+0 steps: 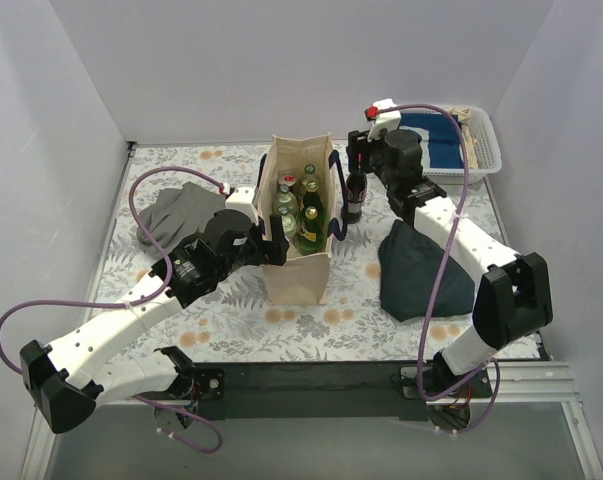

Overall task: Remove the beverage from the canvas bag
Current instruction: Place the drink at the center of the board, then adjust the canvas bag at the center of the board.

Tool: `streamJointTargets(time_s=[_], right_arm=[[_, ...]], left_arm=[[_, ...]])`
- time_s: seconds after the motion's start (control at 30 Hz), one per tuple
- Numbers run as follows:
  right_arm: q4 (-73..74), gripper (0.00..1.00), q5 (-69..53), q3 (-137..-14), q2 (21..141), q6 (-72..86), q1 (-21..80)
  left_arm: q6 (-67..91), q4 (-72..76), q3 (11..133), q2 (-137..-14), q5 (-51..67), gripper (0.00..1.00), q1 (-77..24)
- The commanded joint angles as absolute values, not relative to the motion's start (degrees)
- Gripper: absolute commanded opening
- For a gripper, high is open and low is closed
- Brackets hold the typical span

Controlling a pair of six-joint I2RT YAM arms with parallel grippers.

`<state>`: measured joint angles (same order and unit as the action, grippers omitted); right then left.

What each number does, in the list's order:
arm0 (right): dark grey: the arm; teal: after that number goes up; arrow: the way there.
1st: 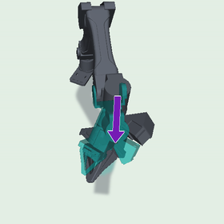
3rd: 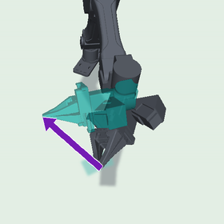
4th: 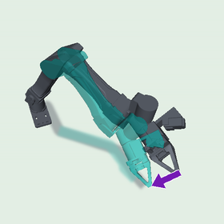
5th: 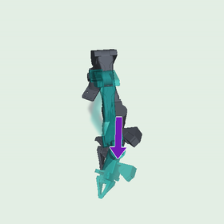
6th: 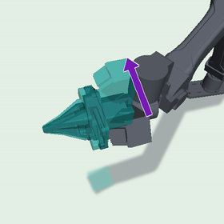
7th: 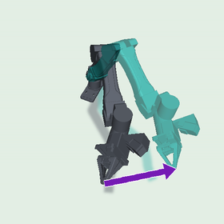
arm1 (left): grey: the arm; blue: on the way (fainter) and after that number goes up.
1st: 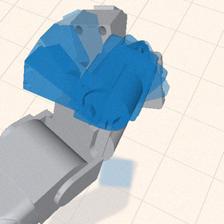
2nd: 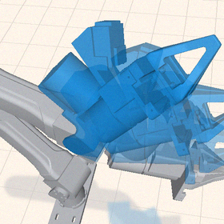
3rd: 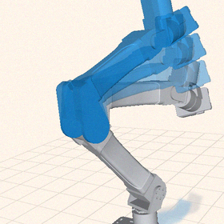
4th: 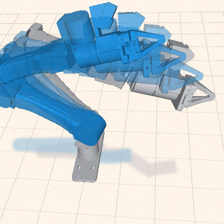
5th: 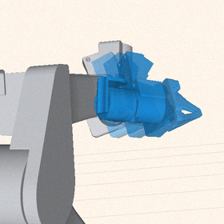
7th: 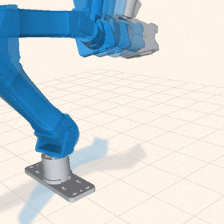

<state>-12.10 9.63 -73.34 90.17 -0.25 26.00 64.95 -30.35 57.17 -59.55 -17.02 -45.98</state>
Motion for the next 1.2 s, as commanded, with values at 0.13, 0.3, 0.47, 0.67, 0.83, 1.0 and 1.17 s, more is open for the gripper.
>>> streamJointTargets(time_s=[0.13, 0.3, 0.47, 0.67, 0.83, 1.0, 1.17], right_arm=[[-2.83, 0.73, 5.90, -82.61, 83.50, -0.44, 25.93], [13.83, 0.73, -4.26, -94.88, 83.76, 4.39, 25.58], [26.18, 0.70, -19.22, -105.72, 85.08, 12.80, 24.52], [32.52, 0.30, -32.59, -109.43, 86.75, 21.34, 23.56], [32.43, 0.30, -35.33, -106.09, 87.54, 24.16, 23.64], [32.34, 0.30, -36.65, -103.54, 87.72, 24.79, 23.56], [32.25, 0.30, -37.00, -101.34, 87.36, 25.05, 23.56]], left_arm=[[64.60, -30.23, 58.01, -58.62, -16.96, 0.92, -46.14], [64.42, -30.23, 58.54, -58.36, -16.70, 0.93, -46.14], [64.42, -30.23, 58.62, -58.27, -16.35, 0.92, -46.14], [64.60, -30.15, 58.71, -58.62, -16.00, 0.92, -46.14], [64.34, -30.06, 59.41, -59.76, -15.47, 0.93, -46.14], [65.21, -32.86, 61.52, -61.08, -15.82, 0.93, -46.14], [65.74, -33.22, 62.22, -60.64, -16.52, 0.93, -46.14]])
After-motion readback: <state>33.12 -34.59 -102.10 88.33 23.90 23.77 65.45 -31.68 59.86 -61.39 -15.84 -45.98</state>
